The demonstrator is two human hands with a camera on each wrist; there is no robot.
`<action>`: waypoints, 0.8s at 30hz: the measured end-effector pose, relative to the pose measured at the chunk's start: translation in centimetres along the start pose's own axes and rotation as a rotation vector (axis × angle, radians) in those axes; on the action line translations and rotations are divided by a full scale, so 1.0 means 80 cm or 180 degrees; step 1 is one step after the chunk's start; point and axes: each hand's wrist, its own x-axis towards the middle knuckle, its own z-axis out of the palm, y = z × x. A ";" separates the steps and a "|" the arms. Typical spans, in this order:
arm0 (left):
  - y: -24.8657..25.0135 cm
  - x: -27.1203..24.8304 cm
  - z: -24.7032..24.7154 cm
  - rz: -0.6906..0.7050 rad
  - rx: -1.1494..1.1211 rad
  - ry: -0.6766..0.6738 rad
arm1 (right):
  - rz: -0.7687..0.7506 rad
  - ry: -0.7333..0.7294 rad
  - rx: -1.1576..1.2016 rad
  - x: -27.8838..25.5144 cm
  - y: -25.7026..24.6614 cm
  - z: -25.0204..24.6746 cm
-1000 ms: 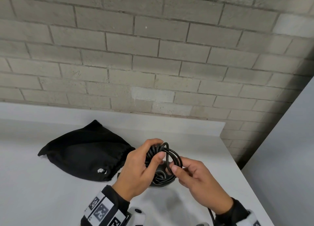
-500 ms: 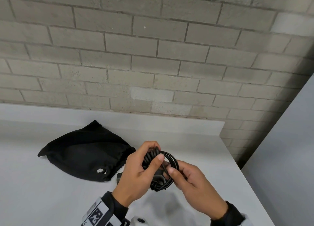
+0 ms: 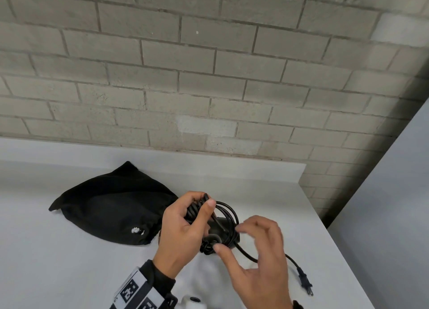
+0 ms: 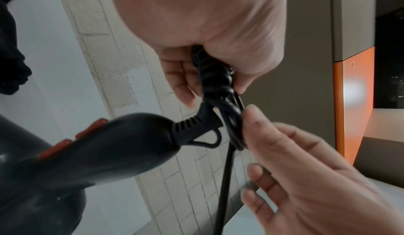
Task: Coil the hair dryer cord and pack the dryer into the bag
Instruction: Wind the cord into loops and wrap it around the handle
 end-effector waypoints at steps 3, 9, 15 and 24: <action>0.001 0.001 0.000 -0.0002 -0.0055 0.0047 | -0.0319 0.0105 -0.0688 -0.001 -0.004 0.010; 0.004 -0.003 0.004 0.0260 -0.0007 0.0117 | 0.0175 -0.0380 -0.1444 0.014 -0.027 0.007; -0.011 -0.003 0.000 0.0491 0.0409 0.0172 | 0.2382 -0.1498 0.0986 0.051 -0.024 -0.018; -0.008 0.007 0.008 0.0755 0.0575 0.0033 | 0.3237 -0.1705 0.3080 0.074 -0.015 -0.047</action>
